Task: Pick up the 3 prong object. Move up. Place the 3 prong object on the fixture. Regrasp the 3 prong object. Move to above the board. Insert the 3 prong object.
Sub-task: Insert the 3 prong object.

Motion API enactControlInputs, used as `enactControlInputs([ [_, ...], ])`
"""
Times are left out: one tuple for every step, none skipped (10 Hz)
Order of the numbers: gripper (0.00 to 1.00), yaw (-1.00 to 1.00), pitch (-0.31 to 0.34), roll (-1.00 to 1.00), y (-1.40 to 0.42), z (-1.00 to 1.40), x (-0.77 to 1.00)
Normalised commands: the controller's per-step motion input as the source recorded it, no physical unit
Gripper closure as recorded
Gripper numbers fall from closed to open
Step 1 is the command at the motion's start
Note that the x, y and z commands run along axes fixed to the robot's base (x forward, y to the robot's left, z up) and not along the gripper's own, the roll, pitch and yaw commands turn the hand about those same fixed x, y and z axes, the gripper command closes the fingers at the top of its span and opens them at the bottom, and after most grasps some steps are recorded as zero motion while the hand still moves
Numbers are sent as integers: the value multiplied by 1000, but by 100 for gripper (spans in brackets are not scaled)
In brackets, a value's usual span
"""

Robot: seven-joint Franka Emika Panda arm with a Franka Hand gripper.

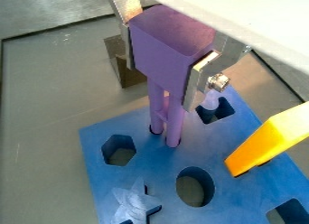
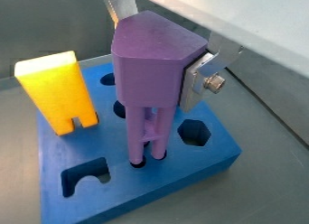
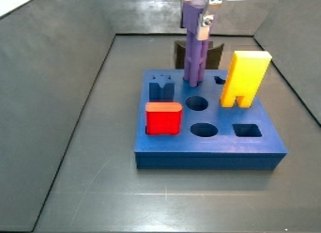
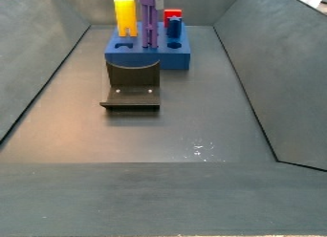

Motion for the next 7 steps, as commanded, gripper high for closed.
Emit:
enactControlInputs([
  [100, 794, -91, 0, 9, -334, 0],
  [100, 674, -71, 0, 0, -340, 0],
  [100, 0, 0, 0, 0, 0, 60],
  [100, 0, 0, 0, 157, -143, -20],
  [100, 0, -7, 91, 0, -1000, 0],
  [100, 31, -4, 39, 0, -1000, 131],
  [100, 29, 0, 21, -6, -1000, 223],
])
